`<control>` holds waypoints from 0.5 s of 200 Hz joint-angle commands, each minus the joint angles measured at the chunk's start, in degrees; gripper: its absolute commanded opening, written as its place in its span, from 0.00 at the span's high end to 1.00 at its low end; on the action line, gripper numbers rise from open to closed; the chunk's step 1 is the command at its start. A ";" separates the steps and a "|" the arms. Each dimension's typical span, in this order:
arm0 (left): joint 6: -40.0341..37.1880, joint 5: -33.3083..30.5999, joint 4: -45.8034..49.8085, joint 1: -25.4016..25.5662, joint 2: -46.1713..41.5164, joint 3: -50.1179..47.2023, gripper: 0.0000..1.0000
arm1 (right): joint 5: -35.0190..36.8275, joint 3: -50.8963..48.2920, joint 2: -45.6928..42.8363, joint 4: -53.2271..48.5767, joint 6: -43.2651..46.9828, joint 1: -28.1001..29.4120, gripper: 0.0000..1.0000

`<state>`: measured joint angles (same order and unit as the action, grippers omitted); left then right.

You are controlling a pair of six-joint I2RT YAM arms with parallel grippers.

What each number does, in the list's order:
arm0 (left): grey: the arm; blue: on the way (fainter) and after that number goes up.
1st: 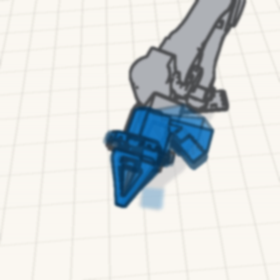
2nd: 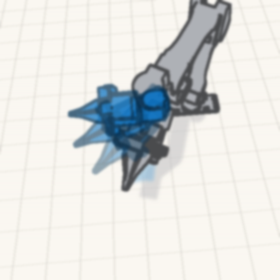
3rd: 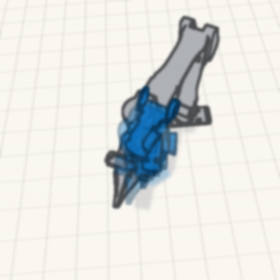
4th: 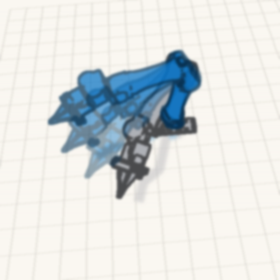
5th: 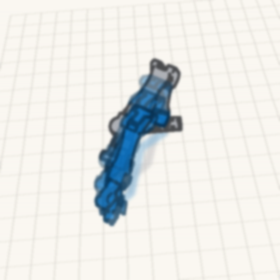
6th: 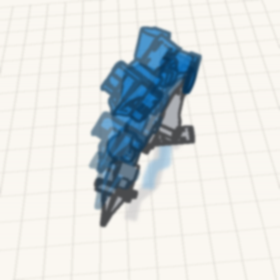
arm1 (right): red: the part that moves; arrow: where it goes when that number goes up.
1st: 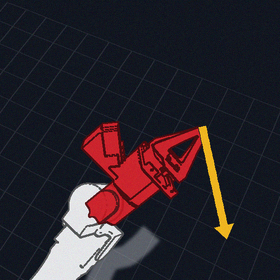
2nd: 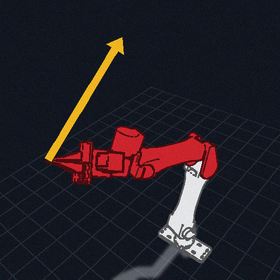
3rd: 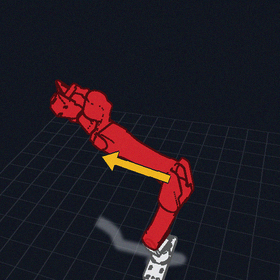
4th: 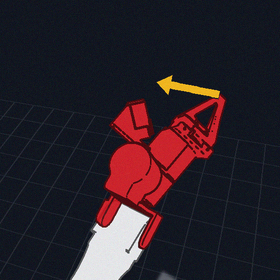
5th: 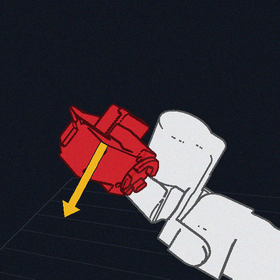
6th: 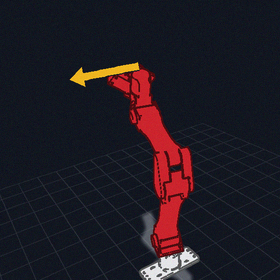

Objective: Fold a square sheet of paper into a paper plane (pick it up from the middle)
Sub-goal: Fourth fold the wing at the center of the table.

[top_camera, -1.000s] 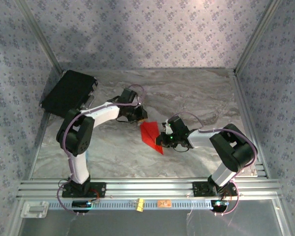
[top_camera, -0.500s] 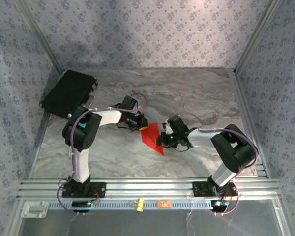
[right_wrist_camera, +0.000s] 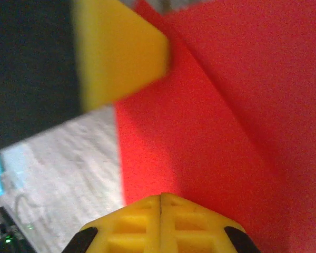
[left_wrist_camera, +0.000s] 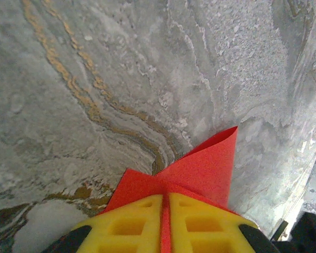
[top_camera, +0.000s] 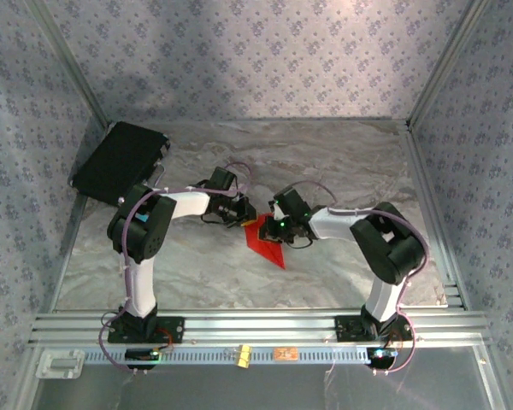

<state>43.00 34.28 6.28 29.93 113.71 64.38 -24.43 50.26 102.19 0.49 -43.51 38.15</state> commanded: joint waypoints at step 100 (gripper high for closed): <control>-1.64 -3.26 3.99 -0.83 2.04 -0.84 0.87 | 1.18 -13.60 -10.61 -0.49 -1.84 0.53 0.93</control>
<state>42.61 34.28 6.35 29.93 113.71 64.38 -23.83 39.79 94.26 3.64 -44.77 38.41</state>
